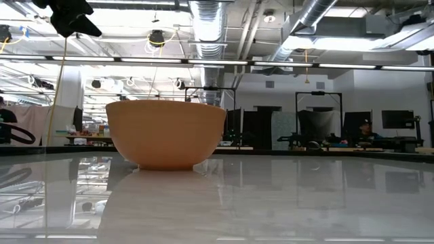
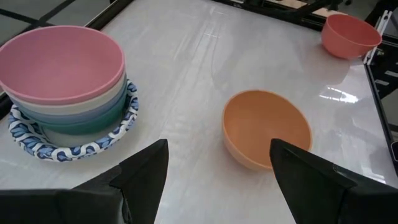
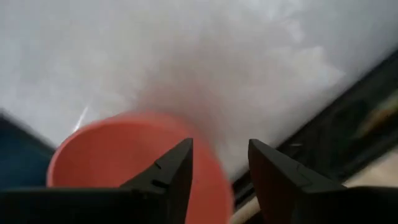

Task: Nest bowls inside each other
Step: Stack the orange bowl on the pink bowl

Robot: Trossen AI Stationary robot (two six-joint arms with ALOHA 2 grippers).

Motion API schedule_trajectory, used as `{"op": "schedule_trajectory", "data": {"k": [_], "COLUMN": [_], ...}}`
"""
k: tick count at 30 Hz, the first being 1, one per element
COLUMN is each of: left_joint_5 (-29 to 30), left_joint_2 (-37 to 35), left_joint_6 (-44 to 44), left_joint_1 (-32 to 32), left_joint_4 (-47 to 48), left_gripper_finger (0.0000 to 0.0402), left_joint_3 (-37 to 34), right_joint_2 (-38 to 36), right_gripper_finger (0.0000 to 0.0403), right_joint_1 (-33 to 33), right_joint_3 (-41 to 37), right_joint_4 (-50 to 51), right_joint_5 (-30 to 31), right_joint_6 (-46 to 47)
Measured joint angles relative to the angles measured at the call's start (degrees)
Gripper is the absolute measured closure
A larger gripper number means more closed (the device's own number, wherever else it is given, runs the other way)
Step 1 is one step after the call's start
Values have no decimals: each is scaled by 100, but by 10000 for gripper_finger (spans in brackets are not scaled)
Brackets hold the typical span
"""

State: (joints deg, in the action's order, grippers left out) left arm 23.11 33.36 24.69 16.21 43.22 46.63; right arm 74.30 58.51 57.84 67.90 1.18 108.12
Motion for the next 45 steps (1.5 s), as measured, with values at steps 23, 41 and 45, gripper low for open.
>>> {"op": "schedule_trajectory", "data": {"k": [23,41,45], "left_joint_5": [0,2,1], "left_joint_2": [0,1,1], "left_joint_6": [-2,-1,-2], "left_joint_1": [0,-1,0], "left_joint_4": [0,0,0], "left_gripper_finger": [132,132,132], "left_joint_3": [-2,-2,-2], "right_joint_2": [709,1536,1683], "right_gripper_finger": [207,261,326], "right_joint_1": [480,366,108], "right_joint_3": [-138,-138,-119], "right_joint_4": [-572,-664,-818], "right_joint_5": [-106,-189,-279], "right_joint_6": [-814,-1282,-1269]}}
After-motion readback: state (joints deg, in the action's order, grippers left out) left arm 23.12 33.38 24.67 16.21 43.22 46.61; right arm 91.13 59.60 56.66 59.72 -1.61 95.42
